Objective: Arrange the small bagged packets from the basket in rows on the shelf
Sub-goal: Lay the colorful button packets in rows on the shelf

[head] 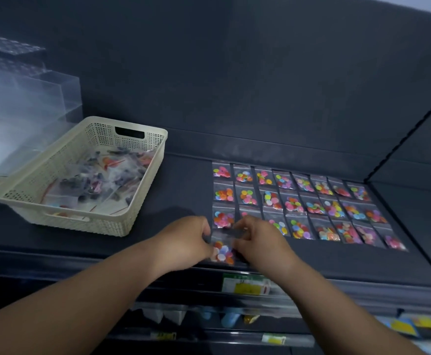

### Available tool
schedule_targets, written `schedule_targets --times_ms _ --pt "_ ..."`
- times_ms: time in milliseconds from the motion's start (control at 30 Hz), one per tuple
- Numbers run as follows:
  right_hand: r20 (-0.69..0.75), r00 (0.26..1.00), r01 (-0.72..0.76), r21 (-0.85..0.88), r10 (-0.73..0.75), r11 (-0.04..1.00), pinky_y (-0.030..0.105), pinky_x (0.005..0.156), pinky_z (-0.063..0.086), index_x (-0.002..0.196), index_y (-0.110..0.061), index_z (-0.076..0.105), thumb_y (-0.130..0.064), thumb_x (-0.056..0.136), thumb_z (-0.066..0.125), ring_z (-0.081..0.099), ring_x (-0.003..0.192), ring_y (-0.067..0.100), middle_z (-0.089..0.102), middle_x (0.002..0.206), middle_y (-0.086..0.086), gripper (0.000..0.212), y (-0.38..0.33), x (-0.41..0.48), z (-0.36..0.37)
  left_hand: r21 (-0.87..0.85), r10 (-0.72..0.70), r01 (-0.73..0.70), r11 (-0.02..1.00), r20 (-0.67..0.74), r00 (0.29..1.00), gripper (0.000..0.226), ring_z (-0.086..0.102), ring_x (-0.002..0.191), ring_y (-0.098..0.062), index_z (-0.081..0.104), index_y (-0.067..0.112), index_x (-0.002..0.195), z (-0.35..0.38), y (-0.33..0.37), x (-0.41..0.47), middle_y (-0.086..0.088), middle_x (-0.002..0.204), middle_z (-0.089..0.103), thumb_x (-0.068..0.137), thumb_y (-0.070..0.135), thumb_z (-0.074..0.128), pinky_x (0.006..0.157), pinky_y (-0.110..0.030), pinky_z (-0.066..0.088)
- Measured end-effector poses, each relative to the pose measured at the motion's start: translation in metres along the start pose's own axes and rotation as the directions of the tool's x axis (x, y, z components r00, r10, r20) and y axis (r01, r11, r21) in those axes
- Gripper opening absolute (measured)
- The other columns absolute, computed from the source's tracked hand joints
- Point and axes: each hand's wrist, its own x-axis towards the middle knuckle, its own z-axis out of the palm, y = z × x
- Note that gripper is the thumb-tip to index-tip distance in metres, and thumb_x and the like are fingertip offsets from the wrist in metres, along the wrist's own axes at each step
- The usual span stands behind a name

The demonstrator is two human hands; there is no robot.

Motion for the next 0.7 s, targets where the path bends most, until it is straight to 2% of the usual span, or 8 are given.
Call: schedule_targets --times_ms 67,133,233,300,400,567,700 --pt "-0.089 0.99 0.096 -0.149 -0.11 0.984 0.026 0.06 0.039 0.1 -0.022 0.054 -0.022 0.085 0.063 0.057 0.074 0.016 0.059 0.078 -0.005 0.018 -0.002 -0.004 -0.004 -0.012 0.029 -0.03 0.999 -0.041 0.999 0.028 0.058 0.071 -0.01 0.053 0.029 0.107 0.001 -0.001 -0.001 0.005 0.085 0.061 0.083 0.033 0.068 0.066 -0.027 0.047" --pt "-0.11 0.961 0.231 -0.181 -0.253 0.956 0.027 0.063 0.04 0.097 -0.02 0.057 -0.02 0.085 0.063 0.054 0.076 0.015 0.056 0.083 -0.004 0.014 -0.003 -0.008 -0.007 -0.037 0.073 -0.076 0.996 -0.085 0.994 0.024 0.056 0.064 -0.008 0.055 0.032 0.107 0.003 -0.002 -0.001 0.007 0.077 0.061 0.085 0.028 0.066 0.061 -0.025 0.046" --pt "0.037 0.922 0.385 -0.147 -0.384 0.911 0.027 0.069 0.045 0.091 -0.021 0.064 -0.024 0.082 0.069 0.053 0.08 0.011 0.053 0.089 -0.005 0.011 0.002 -0.009 -0.006 -0.01 0.106 -0.107 0.994 -0.101 0.989 0.024 0.05 0.061 -0.001 0.063 0.032 0.107 0.006 -0.003 -0.001 0.012 0.071 0.054 0.084 0.029 0.067 0.056 -0.02 0.037" --pt "0.123 0.918 0.391 -0.141 -0.376 0.909 0.027 0.076 0.047 0.092 -0.023 0.066 -0.03 0.082 0.07 0.053 0.085 0.01 0.055 0.093 -0.006 0.013 0.008 -0.008 -0.006 0.033 0.111 -0.108 0.994 -0.089 0.99 0.022 0.047 0.06 0.001 0.066 0.032 0.102 0.008 -0.003 -0.001 0.015 0.068 0.051 0.08 0.034 0.071 0.056 -0.019 0.034" --pt "0.156 0.912 0.396 -0.101 -0.379 0.913 0.029 0.079 0.049 0.094 -0.027 0.069 -0.029 0.081 0.072 0.053 0.088 0.009 0.056 0.095 -0.006 0.014 0.012 -0.005 -0.008 0.057 0.111 -0.107 0.993 -0.076 0.991 0.019 0.047 0.059 0.0 0.066 0.032 0.095 0.009 0.0 -0.001 0.014 0.067 0.051 0.078 0.036 0.073 0.053 -0.02 0.033" --pt "0.237 0.879 0.444 -0.087 -0.415 0.892 0.029 0.08 0.049 0.098 -0.025 0.07 -0.025 0.081 0.072 0.055 0.088 0.01 0.056 0.098 -0.007 0.018 0.012 0.004 -0.012 0.045 0.079 -0.077 0.996 -0.048 0.996 0.029 0.046 0.062 -0.001 0.064 0.025 0.103 0.006 0.003 0.0 0.014 0.072 0.049 0.077 0.032 0.076 0.054 -0.016 0.033" --pt "0.203 0.879 0.45 -0.058 -0.431 0.891 0.028 0.082 0.048 0.098 -0.025 0.068 -0.023 0.082 0.07 0.055 0.089 0.009 0.056 0.097 -0.009 0.017 0.011 0.015 -0.019 0.014 0.016 -0.015 1.0 -0.117 0.993 0.027 0.048 0.061 0.001 0.064 0.026 0.1 0.0 0.005 0.0 0.013 0.072 0.052 0.076 0.033 0.076 0.055 -0.015 0.035"
